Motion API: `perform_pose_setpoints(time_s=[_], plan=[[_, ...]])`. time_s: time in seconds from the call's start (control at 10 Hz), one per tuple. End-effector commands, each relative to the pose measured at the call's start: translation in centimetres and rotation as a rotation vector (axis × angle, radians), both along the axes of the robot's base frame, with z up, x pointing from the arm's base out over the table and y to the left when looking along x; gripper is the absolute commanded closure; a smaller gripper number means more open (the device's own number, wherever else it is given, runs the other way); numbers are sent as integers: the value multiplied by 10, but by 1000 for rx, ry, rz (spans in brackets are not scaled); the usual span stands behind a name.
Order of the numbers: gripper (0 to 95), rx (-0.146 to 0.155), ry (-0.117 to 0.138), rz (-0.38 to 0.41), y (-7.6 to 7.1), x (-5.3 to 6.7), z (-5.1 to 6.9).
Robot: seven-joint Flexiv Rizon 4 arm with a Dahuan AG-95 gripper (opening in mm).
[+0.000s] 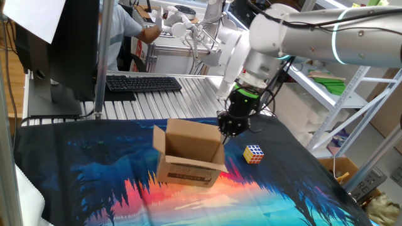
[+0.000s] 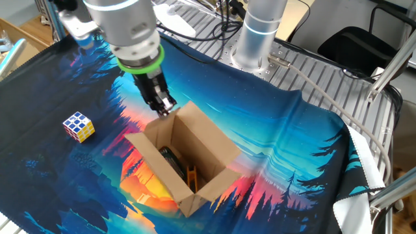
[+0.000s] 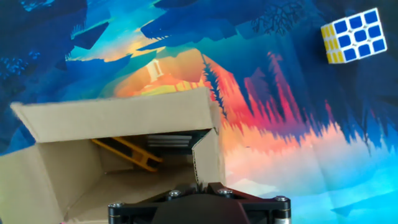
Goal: Cover the box
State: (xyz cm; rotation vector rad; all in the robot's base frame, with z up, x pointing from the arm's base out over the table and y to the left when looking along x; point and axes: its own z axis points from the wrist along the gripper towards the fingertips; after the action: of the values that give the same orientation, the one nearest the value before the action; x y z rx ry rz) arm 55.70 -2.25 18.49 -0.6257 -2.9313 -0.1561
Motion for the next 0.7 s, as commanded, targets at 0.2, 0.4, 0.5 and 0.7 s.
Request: perform_pose_setpoints(time_s=[0.2, 0.4, 0.5, 0.7], plan=[[760, -13, 0, -76, 15, -4, -6], [570, -29, 7, -132, 23, -5, -3], [570, -26, 9, -142, 25, -5, -3], [570, -13, 10, -161, 28, -2, -8]])
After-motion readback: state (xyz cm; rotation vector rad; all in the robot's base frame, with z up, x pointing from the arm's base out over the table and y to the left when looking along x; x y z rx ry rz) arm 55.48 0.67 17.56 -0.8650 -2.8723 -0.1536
